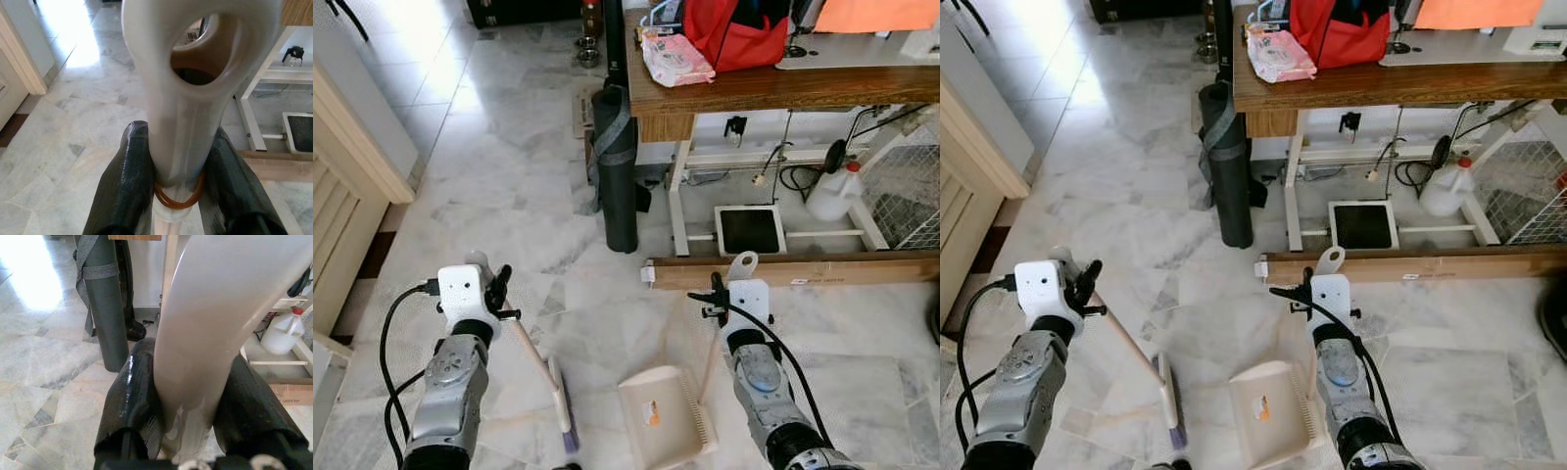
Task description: Sweep floor
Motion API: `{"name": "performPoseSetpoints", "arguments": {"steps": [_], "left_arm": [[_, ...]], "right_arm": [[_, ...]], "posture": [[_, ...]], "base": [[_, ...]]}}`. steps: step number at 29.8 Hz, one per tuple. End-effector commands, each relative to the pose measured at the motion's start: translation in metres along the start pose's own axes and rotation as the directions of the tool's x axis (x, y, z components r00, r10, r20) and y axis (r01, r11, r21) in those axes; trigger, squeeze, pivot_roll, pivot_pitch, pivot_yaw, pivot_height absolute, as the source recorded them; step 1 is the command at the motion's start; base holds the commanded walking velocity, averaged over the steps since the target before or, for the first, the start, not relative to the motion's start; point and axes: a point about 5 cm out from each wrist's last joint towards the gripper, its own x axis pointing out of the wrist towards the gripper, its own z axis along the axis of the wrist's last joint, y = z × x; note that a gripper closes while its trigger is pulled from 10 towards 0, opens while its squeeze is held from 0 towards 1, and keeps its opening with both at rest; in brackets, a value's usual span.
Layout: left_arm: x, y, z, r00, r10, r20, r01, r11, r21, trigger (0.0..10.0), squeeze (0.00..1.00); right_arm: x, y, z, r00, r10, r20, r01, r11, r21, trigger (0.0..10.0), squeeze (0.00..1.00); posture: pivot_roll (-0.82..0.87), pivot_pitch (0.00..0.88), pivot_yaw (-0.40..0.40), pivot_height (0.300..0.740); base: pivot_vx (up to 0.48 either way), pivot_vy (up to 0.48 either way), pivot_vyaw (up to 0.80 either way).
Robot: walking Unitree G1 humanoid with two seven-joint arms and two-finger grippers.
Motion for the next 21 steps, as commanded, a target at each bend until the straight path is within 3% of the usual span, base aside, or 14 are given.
{"name": "performPoseSetpoints", "arguments": {"steps": [1, 8, 21], "left_arm": [[-0.0015, 0.0047, -0.0039, 1.0, 0.018, -0.004, -0.018, 1.0, 0.005, 10.0, 0.0], [0.0011, 0.0024, -0.0052, 1.0, 0.009, 0.002, -0.009, 1.0, -0.006, 10.0, 0.0], [0.0047, -0.0024, -0.0065, 1.0, 0.004, 0.01, -0.004, 1.0, -0.019, 10.0, 0.0]], "right_arm": [[-0.0103, 0.0004, -0.0215, 0.993, 0.007, -0.114, -0.009, 1.0, -0.013, 10.0, 0.0], [-0.0081, -0.001, -0.0192, 0.994, 0.004, -0.11, -0.006, 1.0, -0.014, 10.0, 0.0], [-0.0056, -0.0022, -0.0179, 0.993, 0.006, -0.115, -0.009, 1.0, -0.021, 10.0, 0.0]], "posture": [[0.14, 0.122, 0.048, 0.74], [0.13, 0.117, 0.049, 0.74], [0.13, 0.11, 0.043, 0.74]], "base": [[0.0, 0.0, 0.0], [0.0, 0.0, 0.0], [-0.305, 0.0, 0.0]]}}
